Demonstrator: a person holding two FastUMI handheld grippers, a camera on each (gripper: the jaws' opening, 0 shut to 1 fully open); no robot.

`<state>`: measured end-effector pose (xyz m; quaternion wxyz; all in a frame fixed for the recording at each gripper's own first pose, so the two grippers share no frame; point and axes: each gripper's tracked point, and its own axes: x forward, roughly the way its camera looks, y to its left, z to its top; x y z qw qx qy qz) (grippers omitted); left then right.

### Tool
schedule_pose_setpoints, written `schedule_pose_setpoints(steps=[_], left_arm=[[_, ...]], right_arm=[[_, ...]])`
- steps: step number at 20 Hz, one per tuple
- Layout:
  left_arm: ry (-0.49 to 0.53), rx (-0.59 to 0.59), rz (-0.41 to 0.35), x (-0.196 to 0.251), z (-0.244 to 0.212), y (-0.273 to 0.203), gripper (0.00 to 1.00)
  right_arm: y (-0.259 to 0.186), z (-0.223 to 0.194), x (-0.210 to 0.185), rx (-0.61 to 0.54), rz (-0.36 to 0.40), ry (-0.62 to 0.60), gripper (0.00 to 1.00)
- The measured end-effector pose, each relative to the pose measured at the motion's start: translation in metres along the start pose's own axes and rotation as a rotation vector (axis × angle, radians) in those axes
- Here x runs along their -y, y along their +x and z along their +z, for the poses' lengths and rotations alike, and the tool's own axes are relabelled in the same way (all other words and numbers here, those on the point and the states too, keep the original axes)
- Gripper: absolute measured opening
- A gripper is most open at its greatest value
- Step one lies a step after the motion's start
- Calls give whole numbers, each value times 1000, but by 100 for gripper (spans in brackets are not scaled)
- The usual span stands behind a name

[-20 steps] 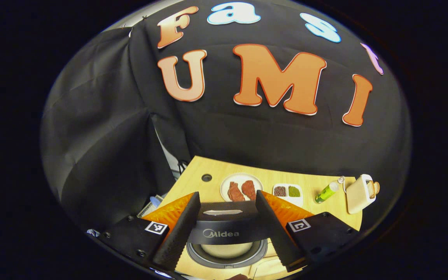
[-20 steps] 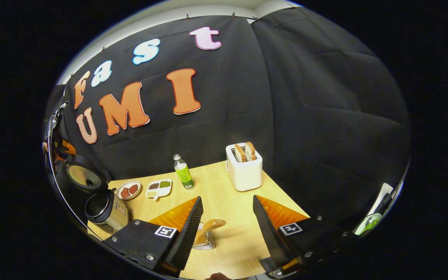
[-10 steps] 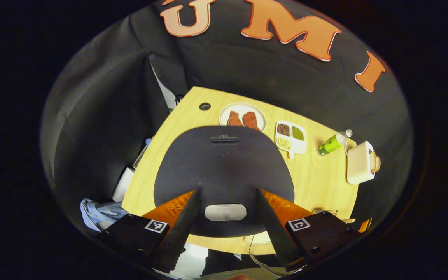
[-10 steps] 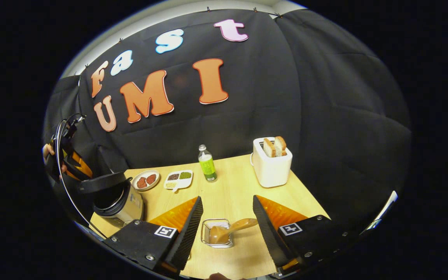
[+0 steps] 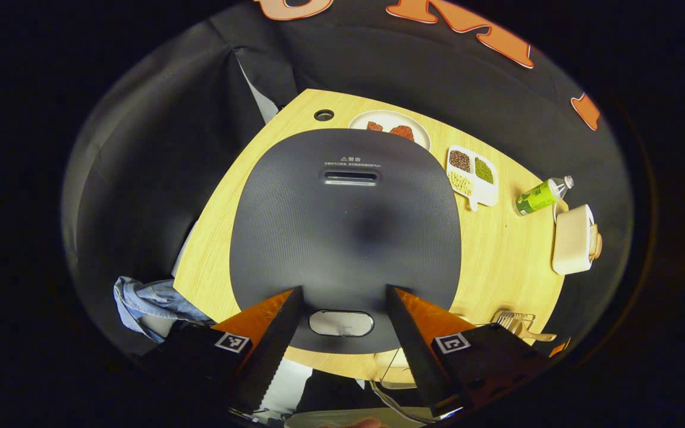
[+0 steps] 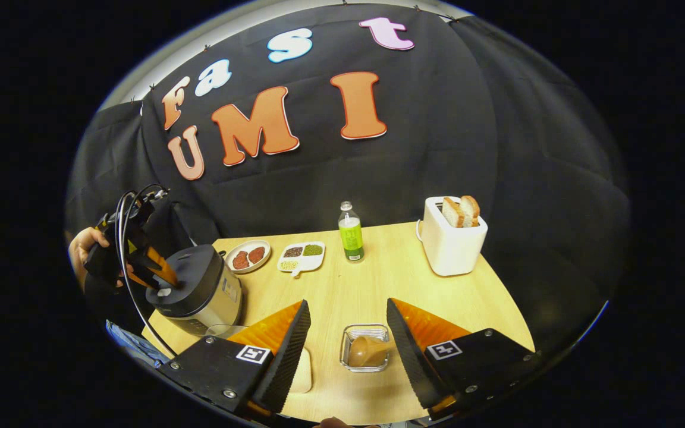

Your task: Close the left gripper, press the button to open the rice cooker; take a wooden spoon from the chopstick holder with the right hand, scoop a spoonful of rice and pour it into the rice cooker, then put the wooden spoon back into the chopstick holder.

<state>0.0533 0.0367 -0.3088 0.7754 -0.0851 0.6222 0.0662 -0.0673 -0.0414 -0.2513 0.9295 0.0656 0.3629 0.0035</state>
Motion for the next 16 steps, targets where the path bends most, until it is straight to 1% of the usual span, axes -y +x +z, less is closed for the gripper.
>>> schedule_pose_setpoints(steps=[2, 4, 6, 8, 12, 13, 14, 15, 16], left_arm=[[-3, 38, -2, 1, 1, 2, 98], [4, 116, 1, 1, 1, 1, 98], [-5, 231, 10, 0, 2, -2, 98], [11, 332, 13, -1, 2, -2, 98], [54, 560, -16, -2, 6, -7, 96], [58, 594, -26, -3, 2, -10, 94], [57, 631, -32, -5, 1, -19, 96], [60, 684, -36, -6, 6, -31, 92], [66, 750, -30, -9, 13, -48, 91]], right_arm=[[2, 4, -13, 10, 20, -25, 81], [4, 9, -26, 15, 45, -42, 81], [6, 14, -36, 20, 62, -67, 81], [10, 19, -46, 28, 74, -87, 81], [15, 35, -71, 64, 104, -113, 81], [16, 37, -78, 70, 119, -123, 81], [17, 41, -86, 81, 129, -132, 81], [17, 46, -93, 96, 142, -143, 81], [17, 51, -99, 114, 153, -153, 81]])
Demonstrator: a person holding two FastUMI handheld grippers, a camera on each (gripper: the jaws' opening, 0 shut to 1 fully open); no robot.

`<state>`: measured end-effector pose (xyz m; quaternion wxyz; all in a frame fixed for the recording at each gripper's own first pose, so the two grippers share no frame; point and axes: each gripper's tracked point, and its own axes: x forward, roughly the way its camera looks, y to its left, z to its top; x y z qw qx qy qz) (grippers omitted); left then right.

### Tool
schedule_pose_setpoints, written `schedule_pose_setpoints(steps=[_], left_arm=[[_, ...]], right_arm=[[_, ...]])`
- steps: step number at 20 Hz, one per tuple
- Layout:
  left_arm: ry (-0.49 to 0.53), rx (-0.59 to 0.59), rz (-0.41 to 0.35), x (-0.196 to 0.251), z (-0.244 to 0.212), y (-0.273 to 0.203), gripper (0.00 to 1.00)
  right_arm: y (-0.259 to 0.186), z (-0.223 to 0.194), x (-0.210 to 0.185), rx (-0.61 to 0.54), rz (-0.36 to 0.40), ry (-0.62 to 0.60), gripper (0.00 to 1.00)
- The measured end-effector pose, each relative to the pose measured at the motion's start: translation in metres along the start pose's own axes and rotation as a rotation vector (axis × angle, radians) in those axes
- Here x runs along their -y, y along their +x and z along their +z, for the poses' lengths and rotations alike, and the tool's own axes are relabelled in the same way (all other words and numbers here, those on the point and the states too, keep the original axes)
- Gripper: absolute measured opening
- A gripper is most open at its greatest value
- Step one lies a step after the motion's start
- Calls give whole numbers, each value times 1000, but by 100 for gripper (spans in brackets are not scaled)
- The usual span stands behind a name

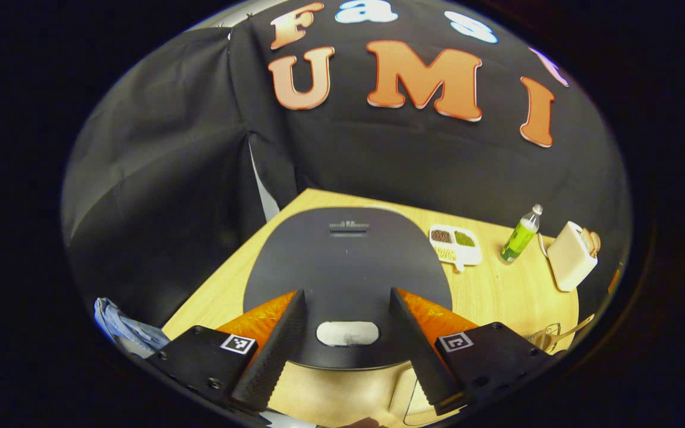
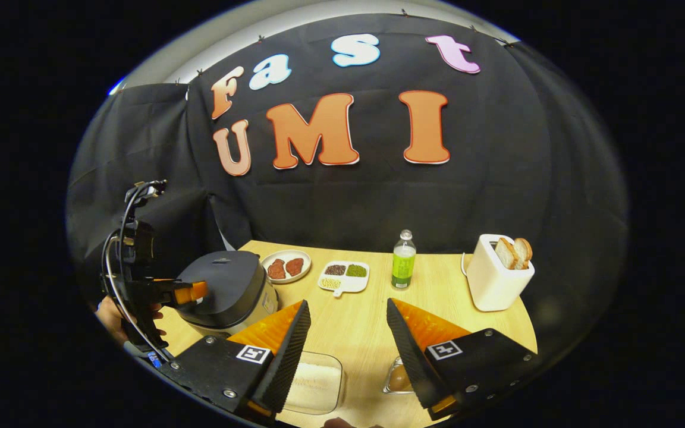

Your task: Close the left gripper, press the button to open the rice cooker; take a wooden spoon from the chopstick holder with the right hand, scoop a spoonful of rice and pour it into the rice cooker, then put the wooden spoon back into the chopstick holder.

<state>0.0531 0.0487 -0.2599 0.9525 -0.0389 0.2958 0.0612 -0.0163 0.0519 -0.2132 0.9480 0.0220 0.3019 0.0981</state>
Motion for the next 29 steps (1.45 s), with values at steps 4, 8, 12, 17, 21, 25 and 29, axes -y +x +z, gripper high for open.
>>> schedule_pose_setpoints(steps=[4, 8, 12, 17, 21, 25, 29], left_arm=[[46, 222, -6, -8, 63, -40, 91], [70, 397, -27, -6, 109, -82, 95], [69, 487, -34, -9, 128, -106, 100], [58, 580, -63, 0, 153, -145, 99], [52, 626, -89, 9, 159, -167, 99], [72, 653, -102, 18, 158, -176, 99], [97, 659, -117, 26, 158, -181, 99]], right_arm=[[0, 17, -21, 47, 46, -3, 81], [-7, 49, -23, 153, 53, -6, 81], [-17, 69, -17, 230, 43, -16, 81], [-35, 98, -16, 345, 37, -30, 81], [-49, 112, -19, 436, 47, -40, 81], [-50, 112, -25, 458, 67, -38, 81], [-50, 113, -26, 466, 77, -31, 88]])
